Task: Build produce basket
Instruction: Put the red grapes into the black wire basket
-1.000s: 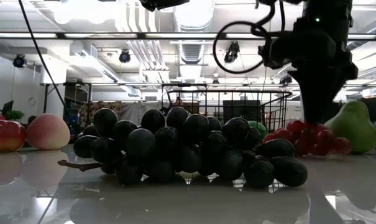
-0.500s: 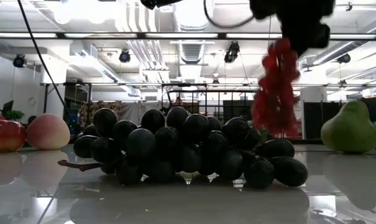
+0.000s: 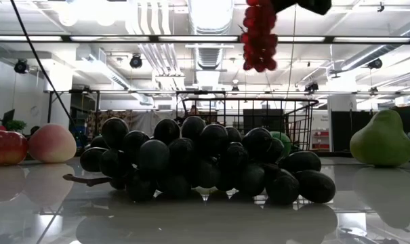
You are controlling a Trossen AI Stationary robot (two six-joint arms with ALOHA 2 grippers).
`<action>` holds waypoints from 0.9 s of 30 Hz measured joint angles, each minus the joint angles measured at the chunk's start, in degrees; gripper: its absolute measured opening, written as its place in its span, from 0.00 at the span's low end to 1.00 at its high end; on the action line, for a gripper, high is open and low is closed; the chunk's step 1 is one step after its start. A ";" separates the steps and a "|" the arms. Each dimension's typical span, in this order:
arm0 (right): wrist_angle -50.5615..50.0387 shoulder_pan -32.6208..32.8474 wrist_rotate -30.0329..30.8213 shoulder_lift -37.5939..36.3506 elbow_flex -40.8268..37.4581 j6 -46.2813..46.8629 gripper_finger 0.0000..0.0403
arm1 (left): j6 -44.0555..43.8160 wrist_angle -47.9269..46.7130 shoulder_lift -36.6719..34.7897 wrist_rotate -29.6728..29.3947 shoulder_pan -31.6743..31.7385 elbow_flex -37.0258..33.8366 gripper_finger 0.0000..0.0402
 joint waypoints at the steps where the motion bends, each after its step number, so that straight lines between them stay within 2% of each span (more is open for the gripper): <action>1: 0.14 -1.01 0.73 -0.30 0.32 -0.77 0.08 | 0.00 -0.01 -0.05 0.00 0.00 -0.21 0.82; 9: 0.77 -11.58 1.61 -0.36 -0.15 -6.52 0.08 | 0.00 1.09 -0.12 0.00 0.00 -0.56 0.82; 16: 0.54 -20.88 1.60 2.90 -0.46 -12.53 0.08 | 0.00 1.07 -0.12 0.00 0.00 -0.56 0.82; 27: 0.53 -29.07 1.58 11.36 -0.48 -17.53 0.08 | 0.02 1.05 -0.12 -0.19 0.00 -0.56 0.82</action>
